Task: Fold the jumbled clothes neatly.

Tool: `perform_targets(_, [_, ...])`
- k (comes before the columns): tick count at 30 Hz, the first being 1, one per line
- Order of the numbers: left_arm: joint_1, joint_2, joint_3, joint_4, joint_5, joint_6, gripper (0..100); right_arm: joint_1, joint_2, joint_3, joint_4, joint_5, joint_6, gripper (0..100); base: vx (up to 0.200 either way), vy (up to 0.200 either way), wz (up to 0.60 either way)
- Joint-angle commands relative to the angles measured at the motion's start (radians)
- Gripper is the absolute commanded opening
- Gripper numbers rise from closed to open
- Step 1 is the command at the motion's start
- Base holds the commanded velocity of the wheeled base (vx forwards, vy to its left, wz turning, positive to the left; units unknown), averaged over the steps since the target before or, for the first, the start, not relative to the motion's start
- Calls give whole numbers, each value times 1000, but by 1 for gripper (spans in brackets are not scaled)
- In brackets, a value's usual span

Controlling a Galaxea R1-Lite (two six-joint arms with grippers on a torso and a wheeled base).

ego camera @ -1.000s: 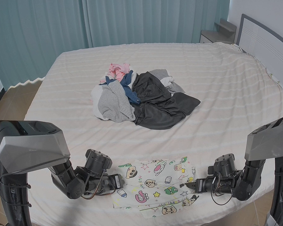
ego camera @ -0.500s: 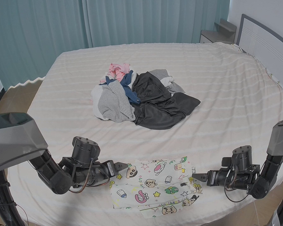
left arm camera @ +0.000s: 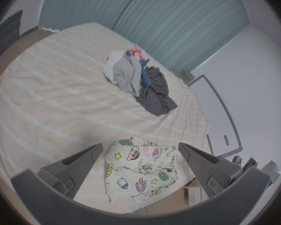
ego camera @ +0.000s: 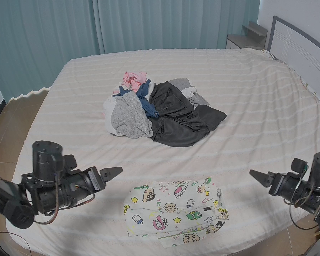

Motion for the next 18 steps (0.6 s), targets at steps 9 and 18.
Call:
perform_targets(9, [-17, -1018, 209, 501, 354, 97, 100, -133, -1222, -2, 922, -70, -101, 100, 0, 0, 0])
perform_targets(18, [307, -1393, 113, 864, 390, 200, 100, -341, -1544, -121, 1281, -38, -215, 100, 0, 0, 0])
